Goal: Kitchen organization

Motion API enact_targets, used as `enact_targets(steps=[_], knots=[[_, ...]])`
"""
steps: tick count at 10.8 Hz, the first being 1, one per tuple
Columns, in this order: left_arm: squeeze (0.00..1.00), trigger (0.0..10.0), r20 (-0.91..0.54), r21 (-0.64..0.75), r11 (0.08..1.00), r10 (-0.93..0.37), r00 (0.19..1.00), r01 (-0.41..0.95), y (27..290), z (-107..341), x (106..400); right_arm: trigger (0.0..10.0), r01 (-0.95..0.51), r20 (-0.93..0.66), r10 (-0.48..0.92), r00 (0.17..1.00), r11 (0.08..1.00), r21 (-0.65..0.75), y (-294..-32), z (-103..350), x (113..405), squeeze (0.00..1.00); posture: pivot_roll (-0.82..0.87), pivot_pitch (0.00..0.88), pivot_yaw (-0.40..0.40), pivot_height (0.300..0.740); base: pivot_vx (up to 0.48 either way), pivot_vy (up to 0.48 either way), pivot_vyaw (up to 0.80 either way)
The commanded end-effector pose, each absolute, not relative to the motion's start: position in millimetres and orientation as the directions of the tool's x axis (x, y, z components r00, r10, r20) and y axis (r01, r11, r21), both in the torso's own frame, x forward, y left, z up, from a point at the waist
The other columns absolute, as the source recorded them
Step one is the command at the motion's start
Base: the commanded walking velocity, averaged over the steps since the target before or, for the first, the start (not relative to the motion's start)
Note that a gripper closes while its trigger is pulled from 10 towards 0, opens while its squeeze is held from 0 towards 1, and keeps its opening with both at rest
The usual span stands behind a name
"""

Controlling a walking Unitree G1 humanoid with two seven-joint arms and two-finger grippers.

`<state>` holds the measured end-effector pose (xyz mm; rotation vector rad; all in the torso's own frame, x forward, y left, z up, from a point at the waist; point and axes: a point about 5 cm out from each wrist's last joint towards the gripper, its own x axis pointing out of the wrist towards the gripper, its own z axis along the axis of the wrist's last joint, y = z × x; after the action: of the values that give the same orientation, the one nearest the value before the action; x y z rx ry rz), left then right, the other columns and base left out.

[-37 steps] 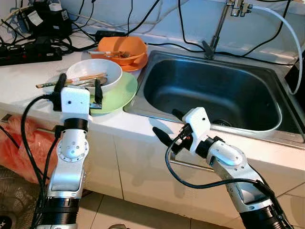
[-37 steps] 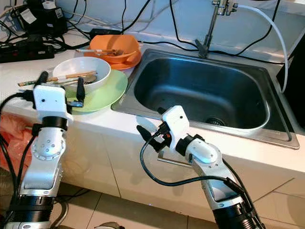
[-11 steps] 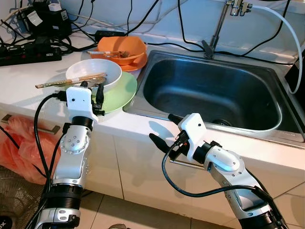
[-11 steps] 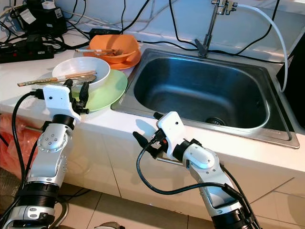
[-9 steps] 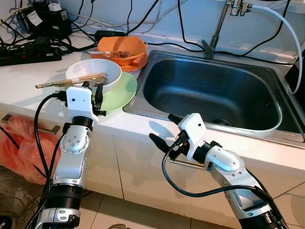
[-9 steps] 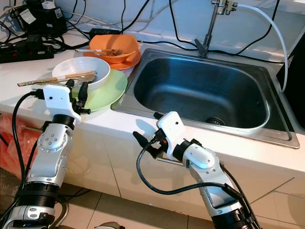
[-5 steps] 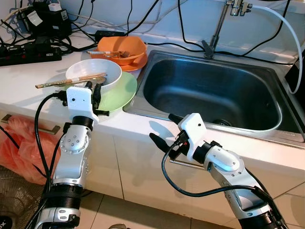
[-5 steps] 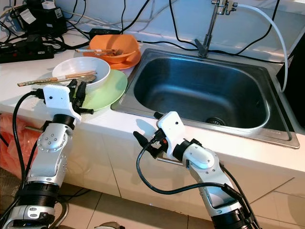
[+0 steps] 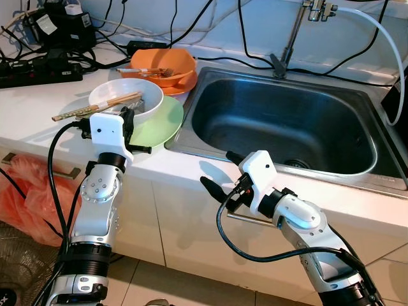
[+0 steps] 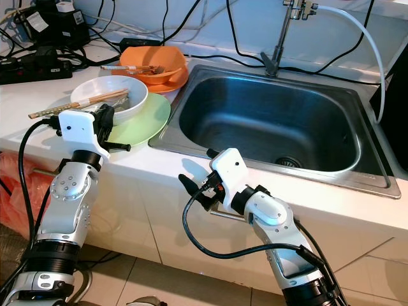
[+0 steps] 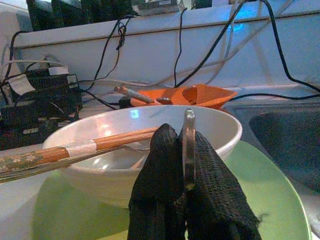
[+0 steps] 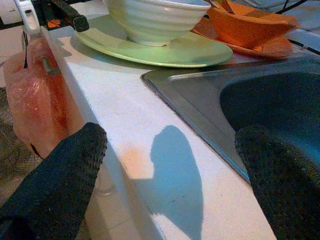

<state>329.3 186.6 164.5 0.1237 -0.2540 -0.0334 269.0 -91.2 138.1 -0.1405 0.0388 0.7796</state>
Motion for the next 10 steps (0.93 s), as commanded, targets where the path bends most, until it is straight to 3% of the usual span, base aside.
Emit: enact_targets(steps=[1, 6, 10], knots=[[0.00, 0.0, 0.238, 0.128, 0.991, -0.078, 0.968, 0.048, 181.3, 165.1, 331.5, 10.0, -0.697, -0.080, 0.693, 0.716, 0.707, -0.116, -94.0, 139.9, 268.6, 0.00, 0.09, 0.000, -0.018, 0.740, 0.000, 0.000, 0.00], [0.00, 0.0, 0.138, 0.067, 0.989, -0.136, 0.981, 0.128, 167.4, 169.4, 341.3, 10.0, -0.701, -0.078, 0.697, 0.713, 0.704, -0.113, -93.7, 141.1, 269.7, 0.00, 0.08, 0.000, -0.019, 0.740, 0.000, 0.000, 0.00], [0.00, 0.0, 0.083, 0.091, 0.990, -0.113, 0.990, 0.105, 170.6, 175.9, 343.0, 10.0, -0.697, -0.075, 0.693, 0.717, 0.708, -0.114, -94.0, 140.8, 268.9, 0.00, 0.08, 0.000, -0.012, 0.740, 0.000, 0.000, 0.00]])
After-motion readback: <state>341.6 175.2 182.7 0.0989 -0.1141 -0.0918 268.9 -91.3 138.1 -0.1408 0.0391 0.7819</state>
